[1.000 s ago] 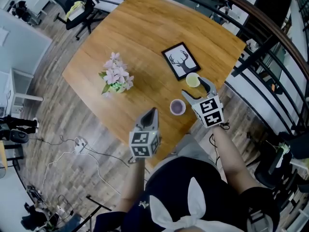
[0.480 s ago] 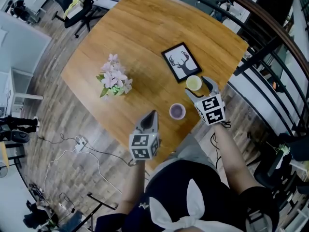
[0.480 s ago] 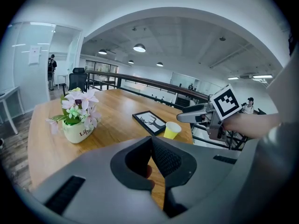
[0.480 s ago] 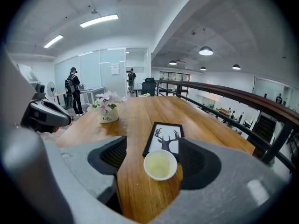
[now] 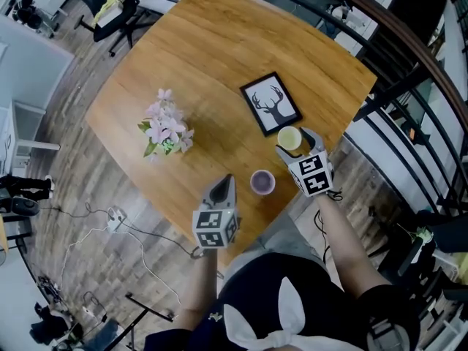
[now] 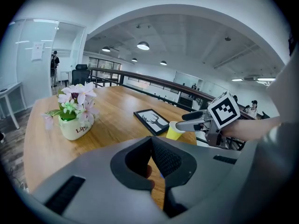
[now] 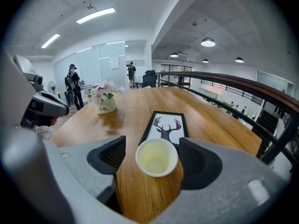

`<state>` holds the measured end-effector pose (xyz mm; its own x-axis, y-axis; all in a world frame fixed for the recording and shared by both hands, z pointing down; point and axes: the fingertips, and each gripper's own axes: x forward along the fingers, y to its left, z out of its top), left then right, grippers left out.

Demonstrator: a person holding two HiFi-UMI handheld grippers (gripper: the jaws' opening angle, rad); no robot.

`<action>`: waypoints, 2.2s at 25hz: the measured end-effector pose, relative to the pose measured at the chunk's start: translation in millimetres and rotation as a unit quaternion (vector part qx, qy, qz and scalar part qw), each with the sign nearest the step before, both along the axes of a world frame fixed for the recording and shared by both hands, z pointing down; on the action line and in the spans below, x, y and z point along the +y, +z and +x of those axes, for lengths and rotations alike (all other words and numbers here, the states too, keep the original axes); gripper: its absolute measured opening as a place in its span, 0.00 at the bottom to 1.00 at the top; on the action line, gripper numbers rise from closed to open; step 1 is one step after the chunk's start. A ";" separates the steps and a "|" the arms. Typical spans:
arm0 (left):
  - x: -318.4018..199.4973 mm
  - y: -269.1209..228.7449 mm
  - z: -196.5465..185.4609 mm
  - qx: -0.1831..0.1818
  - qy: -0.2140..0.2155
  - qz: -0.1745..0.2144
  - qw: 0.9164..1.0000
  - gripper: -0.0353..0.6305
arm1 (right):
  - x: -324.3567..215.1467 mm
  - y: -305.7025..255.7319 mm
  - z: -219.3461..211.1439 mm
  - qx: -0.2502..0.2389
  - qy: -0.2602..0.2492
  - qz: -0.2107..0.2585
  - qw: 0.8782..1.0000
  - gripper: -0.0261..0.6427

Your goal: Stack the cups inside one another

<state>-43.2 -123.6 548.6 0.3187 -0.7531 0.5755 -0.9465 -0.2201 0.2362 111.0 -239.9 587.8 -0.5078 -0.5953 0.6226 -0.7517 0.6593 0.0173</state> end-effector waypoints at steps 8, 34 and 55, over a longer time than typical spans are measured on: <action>-7.5 10.5 9.3 0.010 -0.006 -0.004 1.000 0.08 | -3.2 26.3 1.5 0.013 0.003 -0.017 1.000 0.59; -4.2 17.3 9.1 0.004 0.007 -0.013 1.000 0.08 | -2.8 31.9 9.6 0.010 0.006 -0.013 1.000 0.53; 35.2 -15.0 -8.2 0.012 0.003 0.018 1.000 0.08 | 38.7 -66.3 4.1 0.007 0.011 0.040 0.999 0.53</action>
<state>-51.3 -88.4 533.6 0.3364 -0.7710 0.5407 -0.9393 -0.2335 0.2515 115.0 -201.2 521.5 -0.4858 -0.6544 0.5795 -0.7652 0.6388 0.0799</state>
